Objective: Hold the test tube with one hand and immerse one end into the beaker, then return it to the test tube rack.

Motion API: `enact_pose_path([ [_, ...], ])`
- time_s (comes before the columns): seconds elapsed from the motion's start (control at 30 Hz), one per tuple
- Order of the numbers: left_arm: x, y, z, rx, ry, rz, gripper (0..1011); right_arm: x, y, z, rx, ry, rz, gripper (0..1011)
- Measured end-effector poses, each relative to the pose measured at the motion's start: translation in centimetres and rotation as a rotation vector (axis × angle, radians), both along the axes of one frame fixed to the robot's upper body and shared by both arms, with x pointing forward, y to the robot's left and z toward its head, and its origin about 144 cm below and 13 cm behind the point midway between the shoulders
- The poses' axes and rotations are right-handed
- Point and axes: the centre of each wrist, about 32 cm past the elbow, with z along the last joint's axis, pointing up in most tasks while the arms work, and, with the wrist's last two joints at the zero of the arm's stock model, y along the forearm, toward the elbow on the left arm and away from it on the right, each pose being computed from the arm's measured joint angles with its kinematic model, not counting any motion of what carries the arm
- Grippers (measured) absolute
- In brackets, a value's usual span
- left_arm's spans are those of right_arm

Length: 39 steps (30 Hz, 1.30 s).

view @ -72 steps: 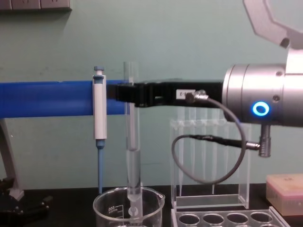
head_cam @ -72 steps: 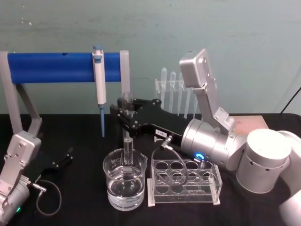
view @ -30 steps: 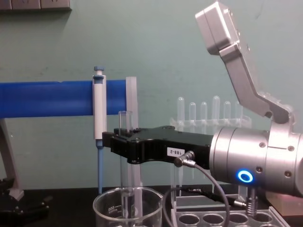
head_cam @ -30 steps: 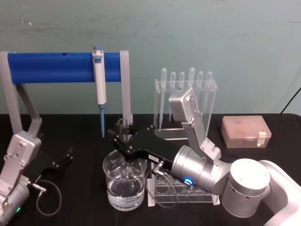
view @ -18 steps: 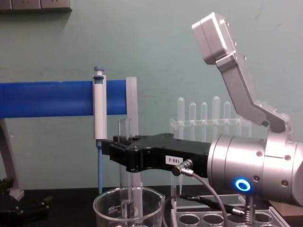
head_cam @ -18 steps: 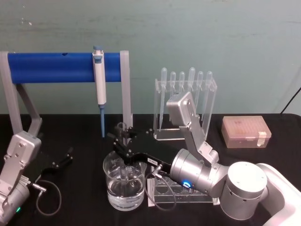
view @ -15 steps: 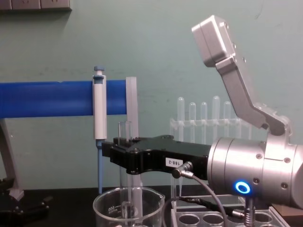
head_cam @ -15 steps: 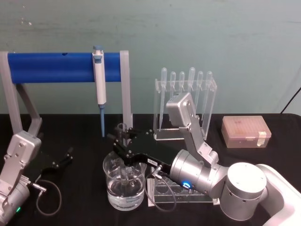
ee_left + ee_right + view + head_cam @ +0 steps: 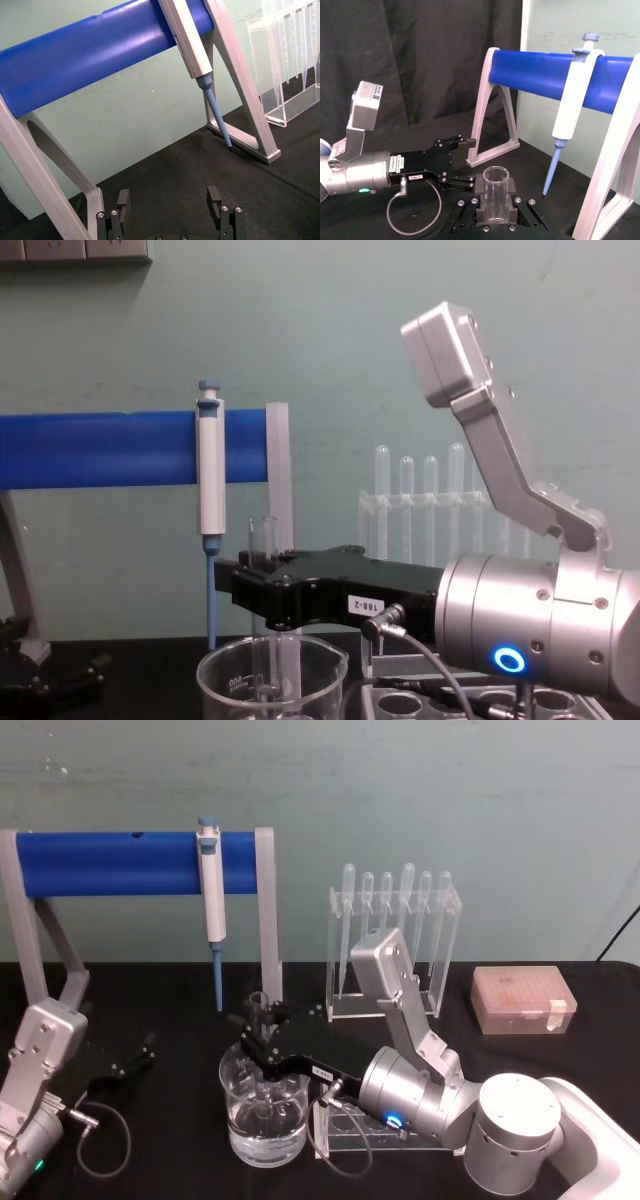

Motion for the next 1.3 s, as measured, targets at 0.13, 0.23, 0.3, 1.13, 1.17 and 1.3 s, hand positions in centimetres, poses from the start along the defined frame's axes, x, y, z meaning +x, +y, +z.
enact_pose_path([
  [0.13,0.0,0.0,0.0,0.0,0.0,0.0,1000,-0.02,-0.01,-0.22,-0.003,0.006,0.002,226],
  [0.23,0.0,0.0,0.0,0.0,0.0,0.0,1000,-0.05,-0.02,-0.33,-0.005,0.008,0.002,226],
  [0.3,0.0,0.0,0.0,0.0,0.0,0.0,1000,-0.07,-0.04,-0.42,-0.007,0.011,0.001,226],
  [1.13,0.0,0.0,0.0,0.0,0.0,0.0,1000,-0.14,-0.29,-0.77,-0.009,0.012,-0.007,226],
  [1.17,0.0,0.0,0.0,0.0,0.0,0.0,1000,-0.14,-0.29,-0.75,-0.009,0.012,-0.007,226],
  [1.3,0.0,0.0,0.0,0.0,0.0,0.0,1000,-0.16,-0.27,-0.67,-0.007,0.01,-0.007,226],
])
